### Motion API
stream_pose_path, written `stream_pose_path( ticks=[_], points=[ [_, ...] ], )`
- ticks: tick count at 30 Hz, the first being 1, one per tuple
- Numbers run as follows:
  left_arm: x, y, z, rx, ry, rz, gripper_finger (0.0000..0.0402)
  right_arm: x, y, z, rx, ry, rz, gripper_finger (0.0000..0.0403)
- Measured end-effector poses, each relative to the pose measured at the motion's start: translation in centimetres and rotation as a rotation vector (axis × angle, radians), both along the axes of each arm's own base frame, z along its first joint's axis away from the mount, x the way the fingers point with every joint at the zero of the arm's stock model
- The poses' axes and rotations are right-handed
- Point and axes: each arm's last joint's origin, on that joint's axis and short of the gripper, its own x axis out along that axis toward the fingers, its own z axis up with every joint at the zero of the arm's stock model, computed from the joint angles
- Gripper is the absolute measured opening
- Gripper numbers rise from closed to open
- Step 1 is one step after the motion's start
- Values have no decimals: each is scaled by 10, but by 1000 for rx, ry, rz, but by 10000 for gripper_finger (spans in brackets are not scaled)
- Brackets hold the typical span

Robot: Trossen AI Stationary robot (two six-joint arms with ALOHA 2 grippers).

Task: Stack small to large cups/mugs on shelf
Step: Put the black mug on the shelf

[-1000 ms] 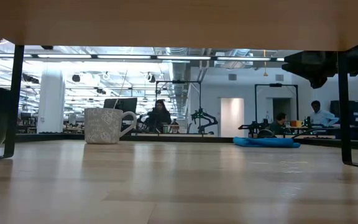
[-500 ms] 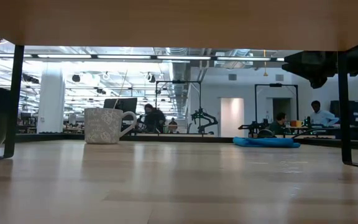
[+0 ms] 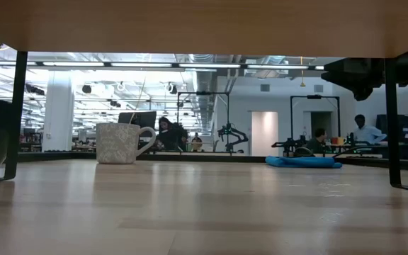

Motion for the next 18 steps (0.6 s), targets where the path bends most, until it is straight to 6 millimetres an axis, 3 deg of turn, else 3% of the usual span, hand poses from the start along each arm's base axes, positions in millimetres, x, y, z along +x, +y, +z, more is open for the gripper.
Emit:
stream_pose_path(
  ticks=[2, 8, 18],
  points=[
    [-5, -1, 0, -115, 22, 81, 147, 0, 0, 0, 0, 0, 0, 193],
    [-7, -1, 5, -245, -25, 186, 90, 0, 0, 0, 0, 0, 0, 193],
    [-2, 1, 30, -158, -254, 107, 12, 0, 0, 0, 0, 0, 0, 192]
  ],
)
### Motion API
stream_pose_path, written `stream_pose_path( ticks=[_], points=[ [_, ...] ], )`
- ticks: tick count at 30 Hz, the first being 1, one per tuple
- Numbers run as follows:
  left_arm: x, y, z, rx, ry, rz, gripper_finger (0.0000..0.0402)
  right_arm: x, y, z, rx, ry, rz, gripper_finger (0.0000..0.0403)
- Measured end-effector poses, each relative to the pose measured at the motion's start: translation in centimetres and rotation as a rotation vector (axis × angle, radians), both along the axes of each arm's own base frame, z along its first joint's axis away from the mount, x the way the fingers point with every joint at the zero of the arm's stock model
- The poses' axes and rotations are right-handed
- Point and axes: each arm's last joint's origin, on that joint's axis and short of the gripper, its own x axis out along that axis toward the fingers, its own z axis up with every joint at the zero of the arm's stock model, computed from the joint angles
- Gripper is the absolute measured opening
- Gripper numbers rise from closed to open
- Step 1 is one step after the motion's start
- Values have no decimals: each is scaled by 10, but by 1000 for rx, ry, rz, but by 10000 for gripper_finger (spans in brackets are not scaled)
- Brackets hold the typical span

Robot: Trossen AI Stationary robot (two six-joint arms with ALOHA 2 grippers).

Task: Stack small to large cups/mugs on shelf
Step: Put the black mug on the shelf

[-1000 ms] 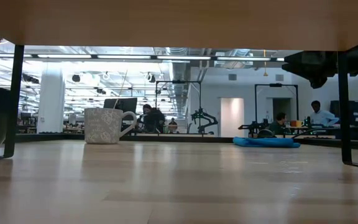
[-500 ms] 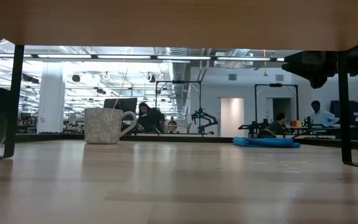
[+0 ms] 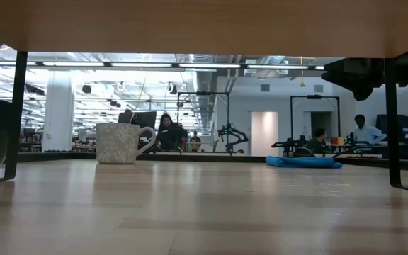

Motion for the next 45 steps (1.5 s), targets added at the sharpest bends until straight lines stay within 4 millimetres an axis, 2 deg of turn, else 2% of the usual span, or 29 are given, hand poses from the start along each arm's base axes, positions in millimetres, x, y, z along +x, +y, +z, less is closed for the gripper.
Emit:
stream_pose_path(
  ticks=[3, 7, 11, 14, 17, 24, 33, 38, 42, 45],
  points=[
    [9, 4, 5, 36, -9, -46, 3, 0, 0, 0, 0, 0, 0, 193],
    [32, 15, 9, 92, 11, -138, 1, 0, 0, 0, 0, 0, 0, 193],
    [49, 20, 20, 221, 24, -256, 0, 0, 0, 0, 0, 0, 0, 192],
    [42, 14, 38, 296, 28, -285, 0, 0, 0, 0, 0, 0, 0, 192],
    [36, 10, 50, 277, 47, -287, 0, 0, 0, 0, 0, 0, 0, 191],
    [44, 10, 49, 100, 68, -326, 0, 0, 0, 0, 0, 0, -4, 193],
    [44, 9, 49, 178, 76, -340, 1, 0, 0, 0, 0, 0, -4, 192],
    [43, 9, 49, 204, 75, -342, 27, 0, 0, 0, 0, 0, -4, 192],
    [44, 9, 49, 231, 76, -348, 68, 0, 0, 0, 0, 1, -4, 193],
    [43, 8, 50, 318, 68, -377, 105, 0, 0, 0, 0, 0, -4, 192]
  ],
)
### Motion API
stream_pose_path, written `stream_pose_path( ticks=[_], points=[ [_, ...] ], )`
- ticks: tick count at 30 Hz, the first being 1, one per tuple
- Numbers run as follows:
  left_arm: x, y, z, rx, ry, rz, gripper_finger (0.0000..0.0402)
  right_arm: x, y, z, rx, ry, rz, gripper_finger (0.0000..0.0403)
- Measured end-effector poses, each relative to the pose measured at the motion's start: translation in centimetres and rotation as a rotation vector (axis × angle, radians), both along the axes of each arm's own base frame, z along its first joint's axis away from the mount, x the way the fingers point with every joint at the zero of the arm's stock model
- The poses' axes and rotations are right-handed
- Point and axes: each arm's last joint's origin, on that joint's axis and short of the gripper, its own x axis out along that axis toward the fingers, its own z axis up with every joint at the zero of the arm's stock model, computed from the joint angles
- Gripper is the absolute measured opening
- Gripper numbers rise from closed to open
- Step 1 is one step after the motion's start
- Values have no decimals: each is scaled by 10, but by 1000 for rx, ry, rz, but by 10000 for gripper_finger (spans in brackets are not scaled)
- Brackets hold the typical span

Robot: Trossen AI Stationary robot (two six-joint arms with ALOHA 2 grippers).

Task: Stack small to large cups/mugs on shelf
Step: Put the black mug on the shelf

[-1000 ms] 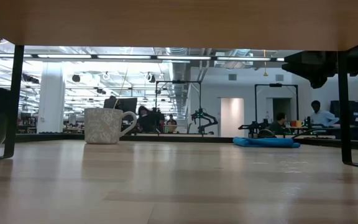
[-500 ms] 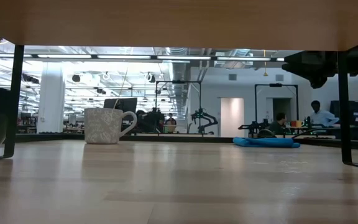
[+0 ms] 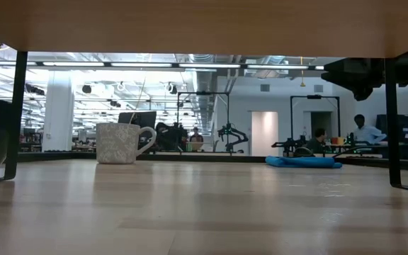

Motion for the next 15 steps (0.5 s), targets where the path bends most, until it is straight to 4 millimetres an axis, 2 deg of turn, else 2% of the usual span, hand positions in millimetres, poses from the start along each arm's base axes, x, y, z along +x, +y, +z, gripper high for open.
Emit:
stream_pose_path(
  ticks=[4, 7, 15],
  points=[
    [0, -1, -2, 276, -25, -45, 139, 0, 0, 0, 0, 0, -1, 192],
    [0, 1, -7, 400, 9, -11, 152, 0, 0, 0, 0, 0, 0, 194],
    [-1, 4, -26, 464, 303, 43, 158, 0, 0, 0, 1, 0, -1, 192]
  ],
)
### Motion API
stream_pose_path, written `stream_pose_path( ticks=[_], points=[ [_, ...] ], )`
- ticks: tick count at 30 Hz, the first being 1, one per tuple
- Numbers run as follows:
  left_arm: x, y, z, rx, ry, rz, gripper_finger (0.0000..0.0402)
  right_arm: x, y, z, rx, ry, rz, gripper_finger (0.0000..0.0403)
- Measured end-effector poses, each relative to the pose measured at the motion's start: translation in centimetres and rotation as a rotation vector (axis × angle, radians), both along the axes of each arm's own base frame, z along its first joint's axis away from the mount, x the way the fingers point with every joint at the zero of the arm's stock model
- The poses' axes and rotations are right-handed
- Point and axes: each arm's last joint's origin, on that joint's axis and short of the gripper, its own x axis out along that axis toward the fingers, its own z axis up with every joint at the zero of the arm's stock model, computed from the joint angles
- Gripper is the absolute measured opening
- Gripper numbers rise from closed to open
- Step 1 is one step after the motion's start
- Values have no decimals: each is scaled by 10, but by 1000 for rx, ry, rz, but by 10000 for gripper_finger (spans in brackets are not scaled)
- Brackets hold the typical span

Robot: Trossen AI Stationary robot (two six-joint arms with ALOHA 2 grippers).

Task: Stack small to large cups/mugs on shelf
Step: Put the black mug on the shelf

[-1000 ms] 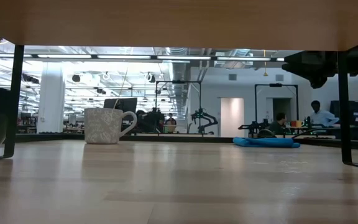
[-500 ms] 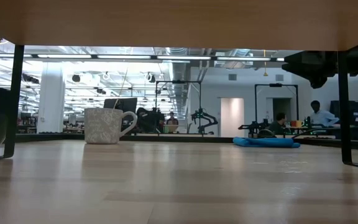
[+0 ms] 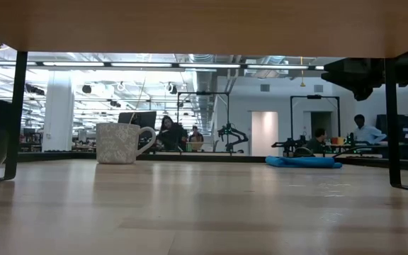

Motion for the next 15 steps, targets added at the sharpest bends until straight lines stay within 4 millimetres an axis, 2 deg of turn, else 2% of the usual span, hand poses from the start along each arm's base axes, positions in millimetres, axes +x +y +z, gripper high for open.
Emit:
stream_pose_path(
  ticks=[5, 10, 15],
  points=[
    [1, 0, 4, 25, 163, 7, 158, 0, 0, 0, 0, 0, 0, 193],
    [14, -3, 12, 5, 251, -74, 158, 0, 0, 0, 0, 0, 0, 192],
    [28, -8, 1, -68, 541, -101, 158, 0, 0, 0, 0, 0, 0, 192]
  ],
)
